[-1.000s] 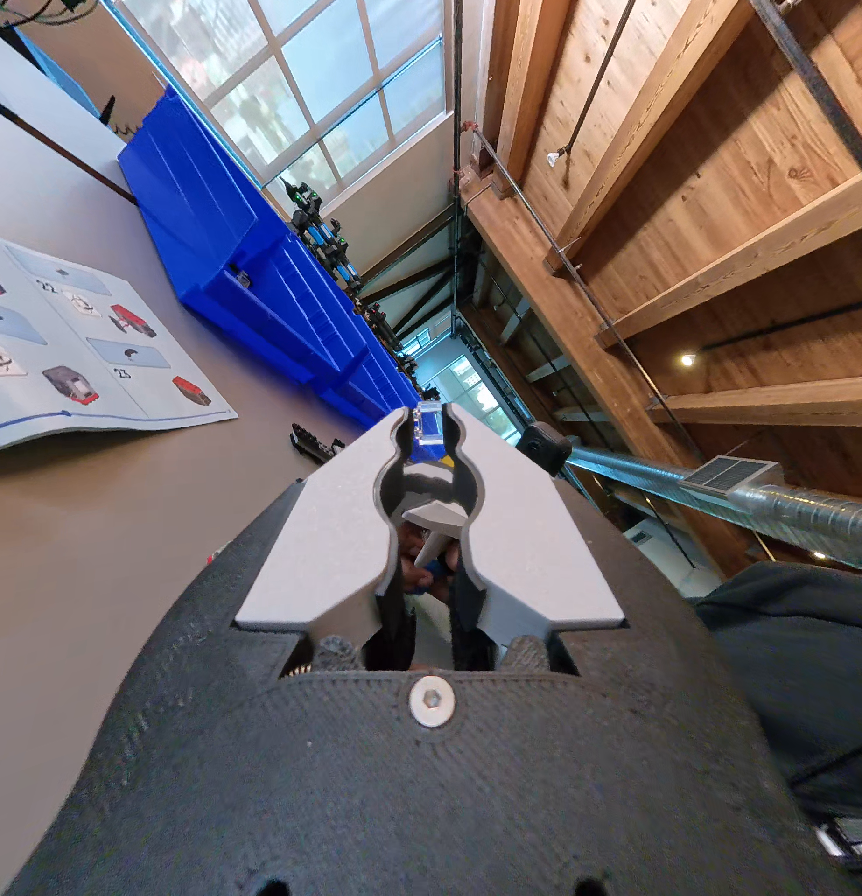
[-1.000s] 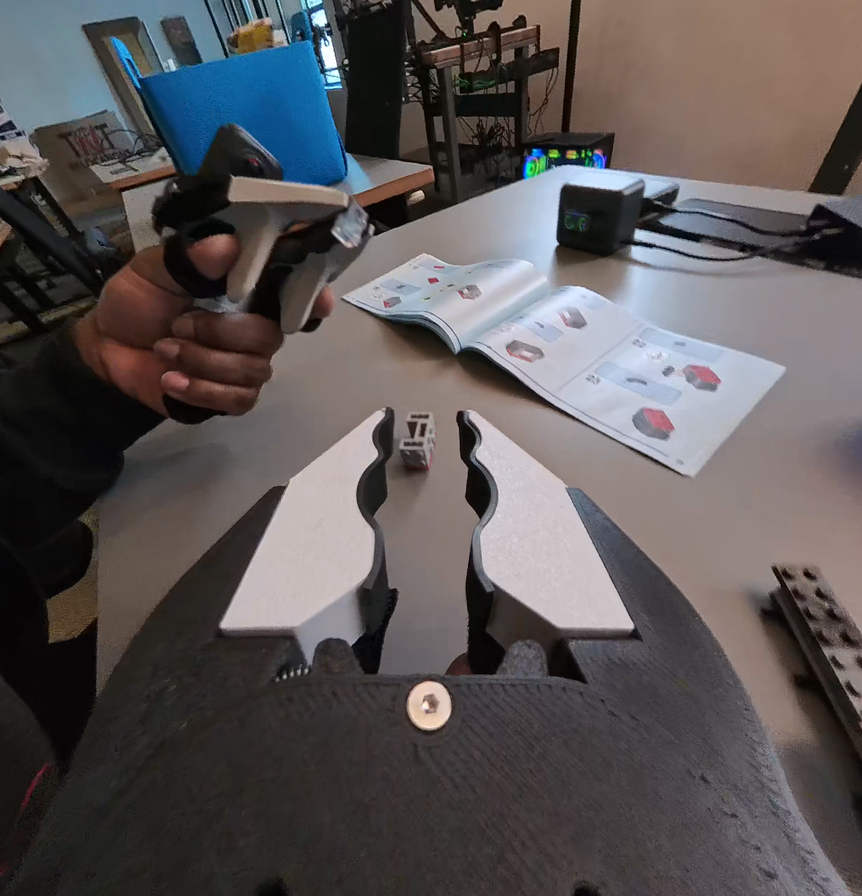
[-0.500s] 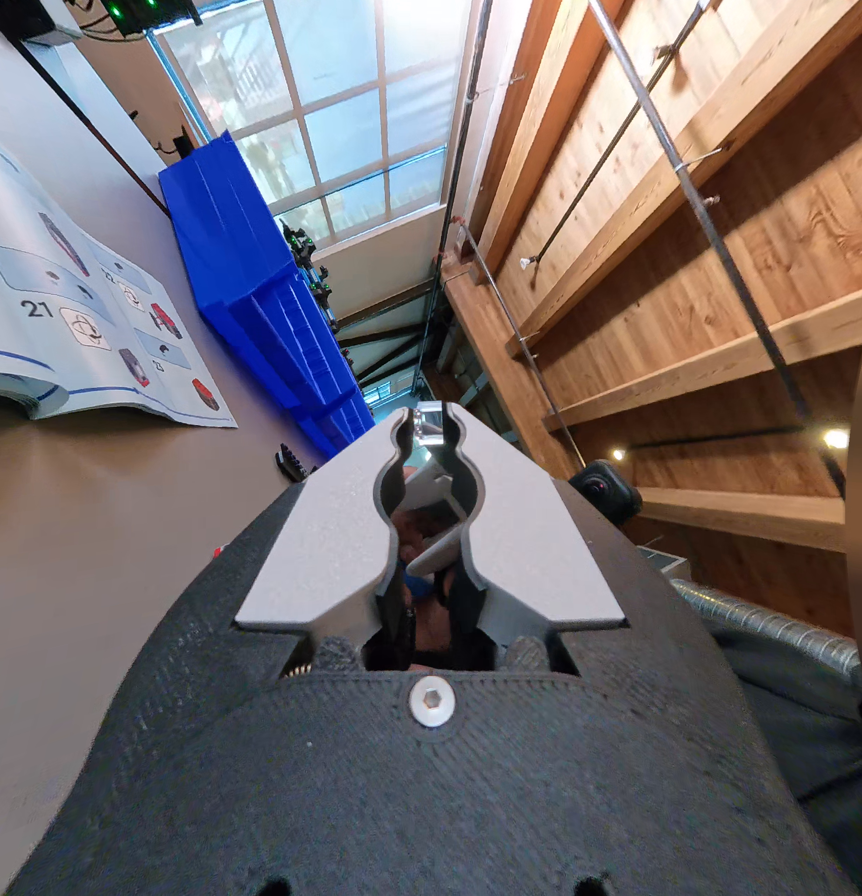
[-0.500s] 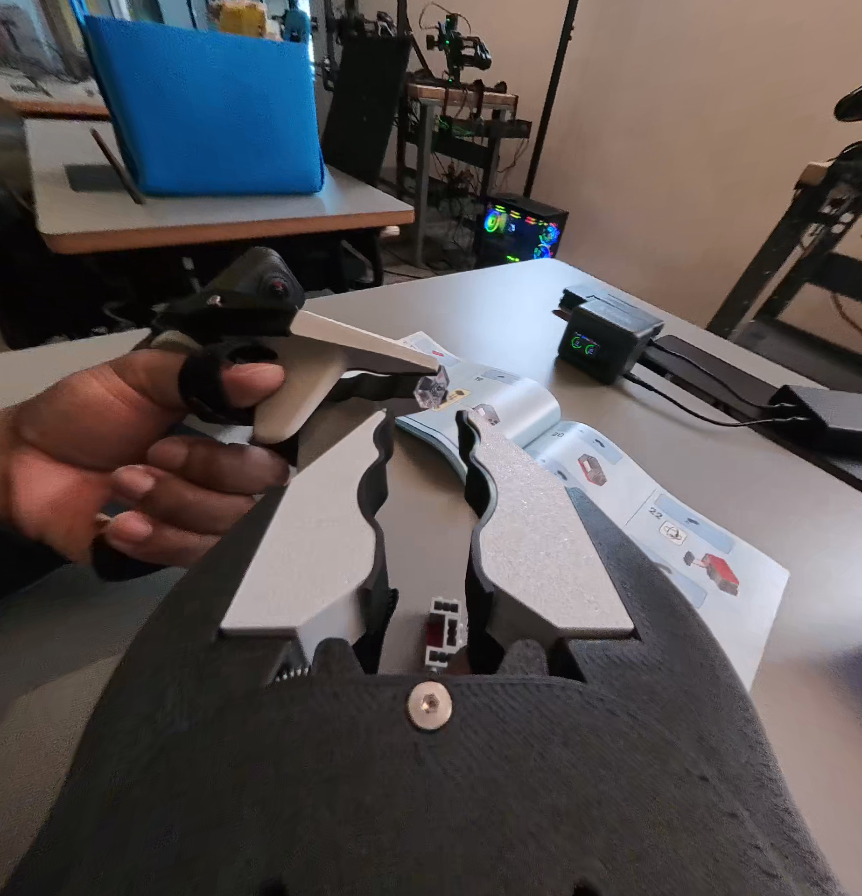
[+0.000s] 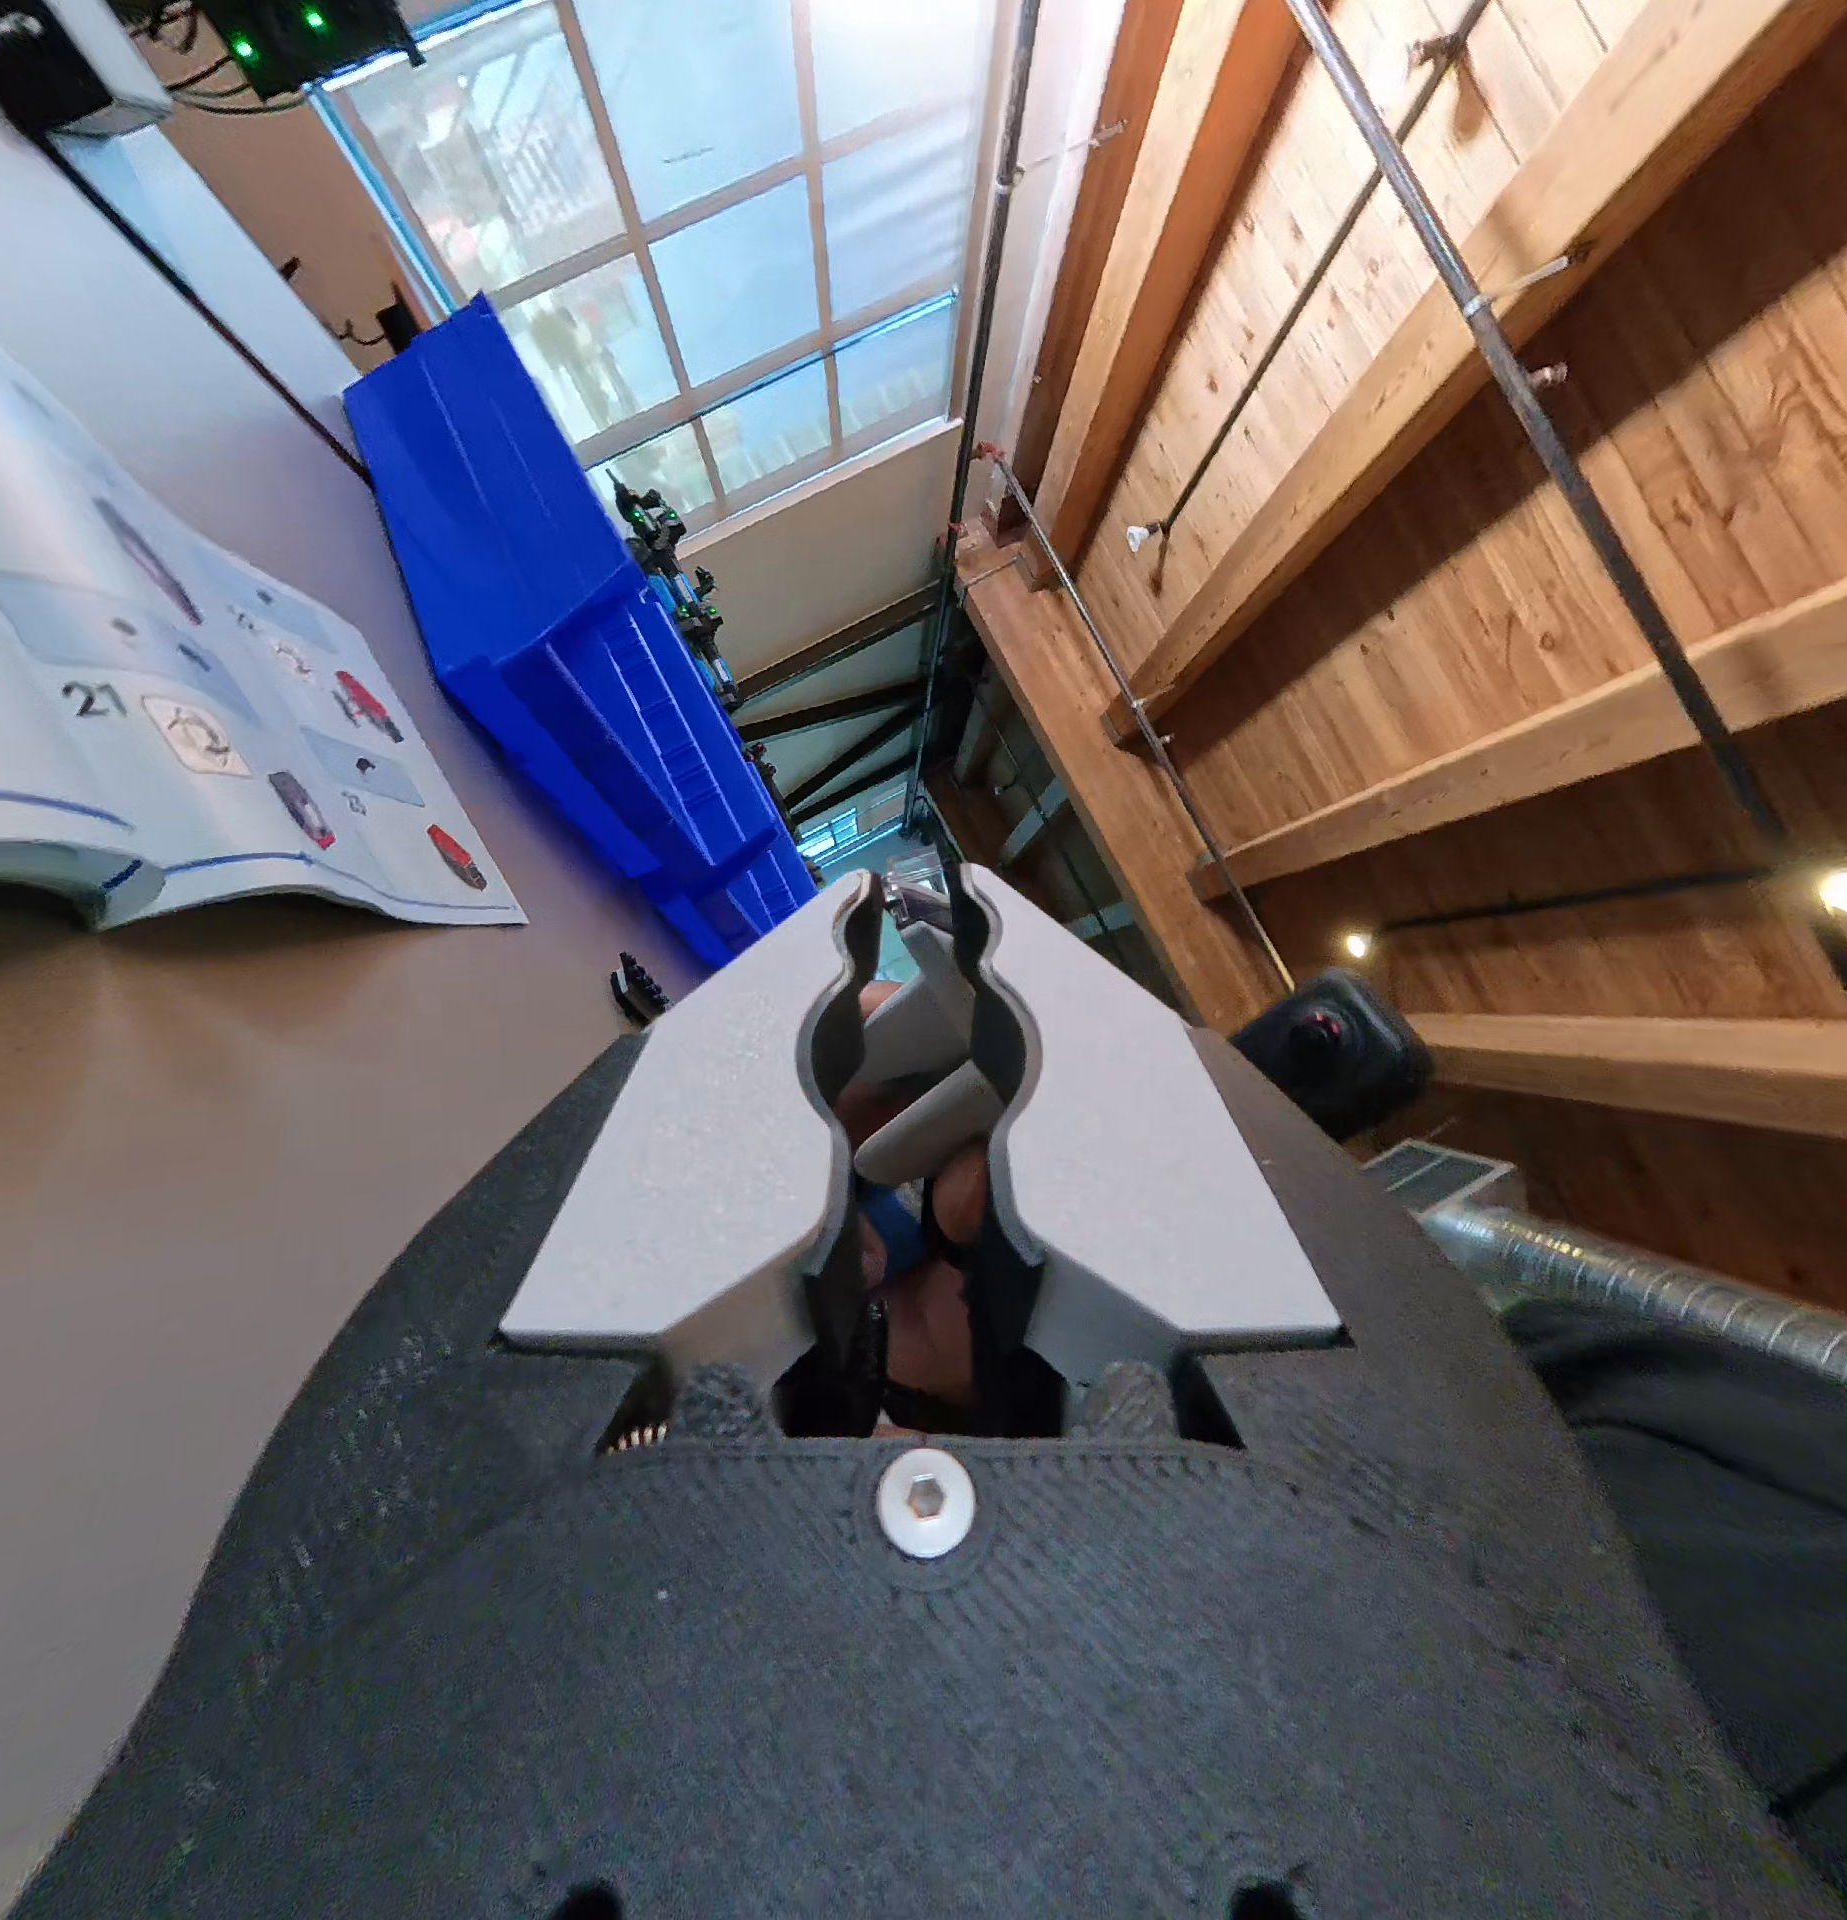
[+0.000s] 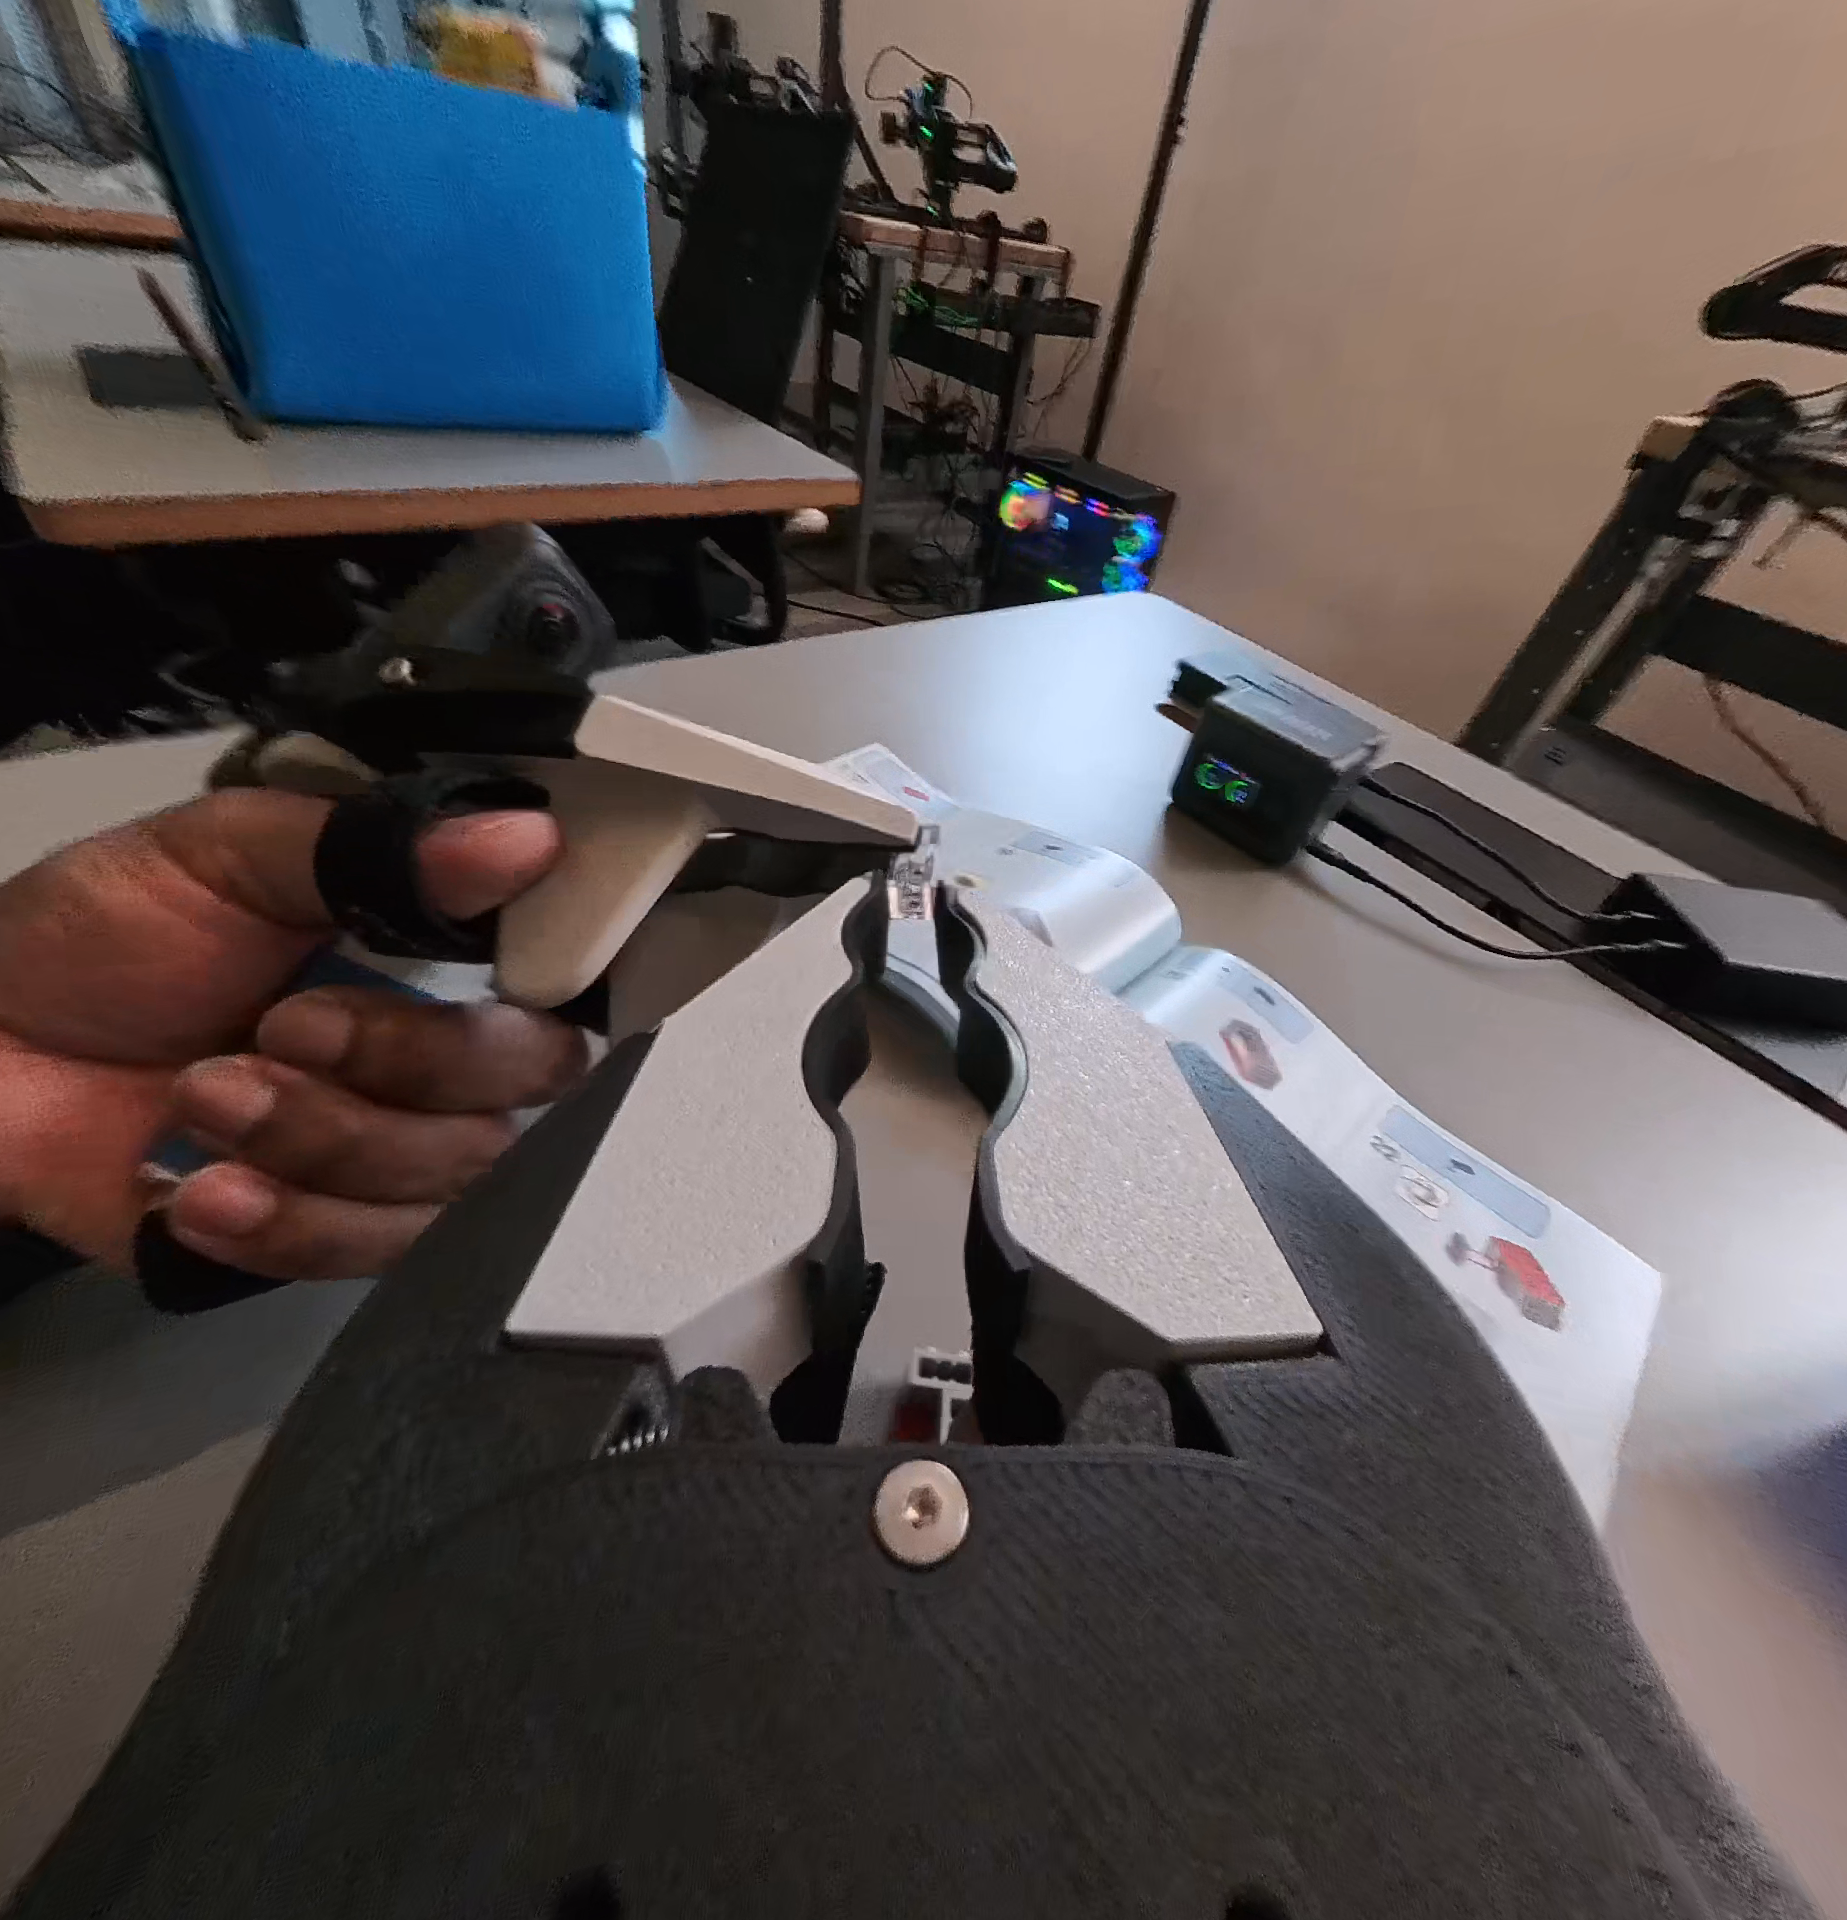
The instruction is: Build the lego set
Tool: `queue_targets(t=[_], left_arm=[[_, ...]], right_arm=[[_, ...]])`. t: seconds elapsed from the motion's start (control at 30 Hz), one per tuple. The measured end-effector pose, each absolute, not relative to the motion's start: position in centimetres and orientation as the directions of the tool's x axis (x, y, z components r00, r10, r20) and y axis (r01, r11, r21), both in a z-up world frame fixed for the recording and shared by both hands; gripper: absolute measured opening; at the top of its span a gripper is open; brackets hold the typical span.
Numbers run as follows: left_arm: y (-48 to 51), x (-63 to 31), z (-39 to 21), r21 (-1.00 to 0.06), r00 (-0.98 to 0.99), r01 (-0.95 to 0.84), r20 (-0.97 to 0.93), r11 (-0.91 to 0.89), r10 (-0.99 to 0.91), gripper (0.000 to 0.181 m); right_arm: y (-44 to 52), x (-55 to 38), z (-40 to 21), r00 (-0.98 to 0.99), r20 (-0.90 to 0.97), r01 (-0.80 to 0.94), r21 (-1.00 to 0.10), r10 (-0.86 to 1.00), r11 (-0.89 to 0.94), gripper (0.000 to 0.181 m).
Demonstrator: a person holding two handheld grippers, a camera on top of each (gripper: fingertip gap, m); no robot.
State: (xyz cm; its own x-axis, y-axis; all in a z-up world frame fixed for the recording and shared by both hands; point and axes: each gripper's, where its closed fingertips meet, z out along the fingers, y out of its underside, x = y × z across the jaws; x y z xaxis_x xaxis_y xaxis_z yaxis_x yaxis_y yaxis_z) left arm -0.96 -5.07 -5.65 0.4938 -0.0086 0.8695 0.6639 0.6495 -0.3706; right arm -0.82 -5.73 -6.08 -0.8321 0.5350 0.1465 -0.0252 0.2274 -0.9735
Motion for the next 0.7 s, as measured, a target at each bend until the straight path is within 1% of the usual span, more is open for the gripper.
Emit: queue_targets(t=[0.07, 0.13, 0.23, 0.3, 0.37, 0.5, 0.57, 0.7], left_arm=[[-5.5, -0.6, -5.0, -0.419, 0.54, 0.638, 0.842, 0.646, 0.012, 0.019], [-6.2, -0.1, -4.3, -0.47, 0.591, 0.601, 0.806, 0.646, 0.037, 0.024], [-6.8, 0.9, -3.5, -0.546, 0.659, 0.557, 0.749, 0.626, 0.067, 0.026], [-6.6, 1.7, -3.1, -0.585, 0.693, 0.548, 0.717, 0.598, 0.067, 0.026], [-6.3, 2.4, -2.8, -0.613, 0.722, 0.541, 0.689, 0.576, 0.056, 0.026], [-5.4, 3.7, -1.8, -0.645, 0.767, 0.531, 0.642, 0.549, 0.012, 0.025], [-4.8, 4.3, -1.7, -0.666, 0.783, 0.528, 0.622, 0.526, 0.001, 0.025], [-4.8, 4.9, -1.3, -0.675, 0.802, 0.519, 0.597, 0.524, -0.025, 0.022]], right_arm=[[-5.8, -0.4, -5.4, -0.875, 0.047, 0.04, -0.985, 0.481, 0.169, 0.008], [-5.8, 0.2, -4.9, -0.91, -0.088, 0.147, -0.982, 0.406, 0.118, 0.008], [-5.7, 1.4, -3.7, -0.906, -0.337, 0.36, -0.932, 0.256, 0.049, 0.008], [-5.6, 2.1, -2.8, -0.887, -0.427, 0.439, -0.898, 0.174, 0.038, 0.007], [-5.7, 2.9, -2.3, -0.877, -0.465, 0.474, -0.878, 0.118, 0.063, 0.007], [-6.0, 4.3, -2.6, -0.892, -0.446, 0.453, -0.88, 0.081, 0.145, 0.007], [-6.2, 4.8, -2.4, -0.894, -0.444, 0.448, -0.881, 0.065, 0.153, 0.007], [-6.2, 5.3, -2.1, -0.896, -0.442, 0.444, -0.881, 0.049, 0.161, 0.007]])
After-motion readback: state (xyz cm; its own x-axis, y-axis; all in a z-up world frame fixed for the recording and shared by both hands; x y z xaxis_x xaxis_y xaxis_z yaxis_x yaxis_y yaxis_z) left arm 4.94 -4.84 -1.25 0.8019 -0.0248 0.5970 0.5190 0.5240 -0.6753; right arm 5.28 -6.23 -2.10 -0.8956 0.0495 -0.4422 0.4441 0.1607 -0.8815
